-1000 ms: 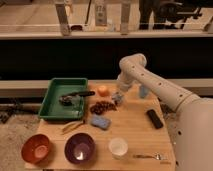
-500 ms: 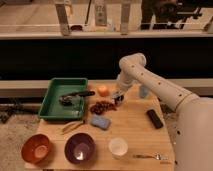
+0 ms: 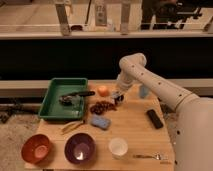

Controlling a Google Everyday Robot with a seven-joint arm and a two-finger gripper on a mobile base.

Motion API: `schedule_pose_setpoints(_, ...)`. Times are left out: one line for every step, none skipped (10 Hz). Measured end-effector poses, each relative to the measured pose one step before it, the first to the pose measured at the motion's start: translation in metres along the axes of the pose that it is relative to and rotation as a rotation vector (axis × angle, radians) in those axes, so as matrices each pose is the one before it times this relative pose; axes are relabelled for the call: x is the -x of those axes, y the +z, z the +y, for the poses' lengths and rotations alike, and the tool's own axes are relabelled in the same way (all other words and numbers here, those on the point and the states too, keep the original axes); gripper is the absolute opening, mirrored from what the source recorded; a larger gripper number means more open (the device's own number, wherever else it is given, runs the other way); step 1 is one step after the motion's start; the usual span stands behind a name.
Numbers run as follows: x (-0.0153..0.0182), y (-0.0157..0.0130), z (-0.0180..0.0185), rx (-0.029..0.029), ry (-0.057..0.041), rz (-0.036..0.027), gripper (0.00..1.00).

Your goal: Place towel in metal cup

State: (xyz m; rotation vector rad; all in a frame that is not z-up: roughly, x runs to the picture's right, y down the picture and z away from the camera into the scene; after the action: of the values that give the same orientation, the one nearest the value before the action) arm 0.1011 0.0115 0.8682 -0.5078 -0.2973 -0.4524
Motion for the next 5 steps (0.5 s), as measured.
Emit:
schedule_pose_setpoints(0.00033,0.00032,-0.00047,-0.00031,-0.00170,-0.00040,0.07)
schedule_pose_setpoints(0.00009,0.00011,-0.00036,-0.00053,-0.00168,-0.00019,0.07)
schedule_pose_setpoints(-0.00065,0.00024,0.00028,-0.00059,-0.00159,-0.00062,0.07)
schedule_pose_setpoints(-0.00062,-0.00033,-0.00001,-0.00114,-0.00190,-0.00082,0.07)
schedule_pose_setpoints(-0.00063,-0.00005,0.00009,-0.00075,-0.00099,-0.00091,0.07)
